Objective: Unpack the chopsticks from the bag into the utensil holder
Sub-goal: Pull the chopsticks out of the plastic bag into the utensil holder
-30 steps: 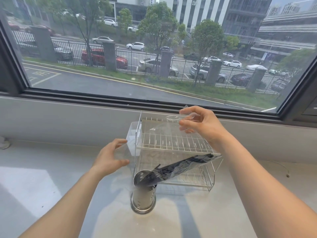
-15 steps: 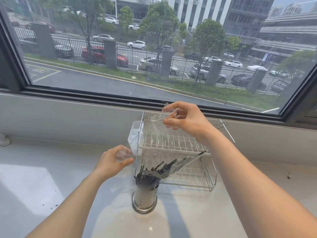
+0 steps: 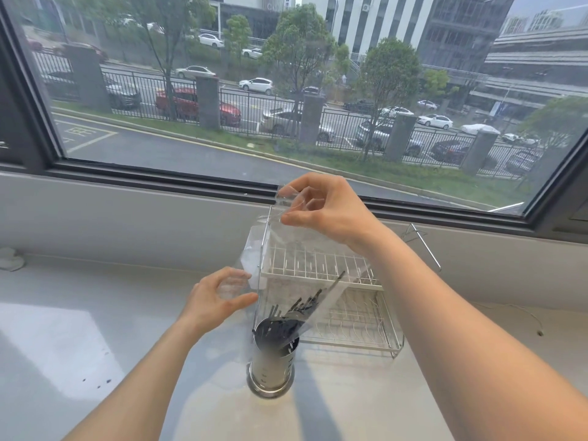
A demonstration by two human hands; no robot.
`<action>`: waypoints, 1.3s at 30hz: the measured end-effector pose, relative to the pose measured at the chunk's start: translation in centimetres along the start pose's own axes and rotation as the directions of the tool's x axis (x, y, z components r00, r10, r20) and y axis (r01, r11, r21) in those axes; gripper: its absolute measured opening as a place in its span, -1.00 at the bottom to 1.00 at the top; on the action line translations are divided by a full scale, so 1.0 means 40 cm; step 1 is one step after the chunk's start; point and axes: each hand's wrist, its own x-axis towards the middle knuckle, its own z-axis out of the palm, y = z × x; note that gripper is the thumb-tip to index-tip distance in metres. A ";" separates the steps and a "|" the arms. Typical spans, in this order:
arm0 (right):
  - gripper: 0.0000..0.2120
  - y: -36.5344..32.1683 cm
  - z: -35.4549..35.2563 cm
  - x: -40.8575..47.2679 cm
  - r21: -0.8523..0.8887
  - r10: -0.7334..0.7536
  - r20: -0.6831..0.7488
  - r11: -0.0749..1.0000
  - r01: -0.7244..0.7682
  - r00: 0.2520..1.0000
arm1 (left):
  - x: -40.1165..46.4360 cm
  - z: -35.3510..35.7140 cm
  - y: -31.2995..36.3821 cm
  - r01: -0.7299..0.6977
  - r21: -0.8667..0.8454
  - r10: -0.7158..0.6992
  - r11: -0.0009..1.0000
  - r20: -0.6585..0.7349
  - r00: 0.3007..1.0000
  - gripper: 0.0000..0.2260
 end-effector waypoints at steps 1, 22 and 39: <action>-0.66 -0.004 0.007 0.001 -0.008 -0.010 0.012 1.000 0.010 1.000 | 0.001 0.004 -0.003 0.012 -0.007 -0.012 1.000 -0.010 1.000 -0.69; -0.38 0.083 -0.083 -0.072 -0.111 0.033 -0.456 0.989 -0.093 0.890 | -0.014 0.014 -0.037 0.057 -0.241 -0.071 0.969 -0.051 0.996 -0.84; -0.19 0.266 0.015 -0.165 0.424 0.440 -0.132 0.835 -0.350 0.889 | -0.007 0.015 0.040 0.012 -0.377 -0.020 0.926 -0.017 1.000 -0.67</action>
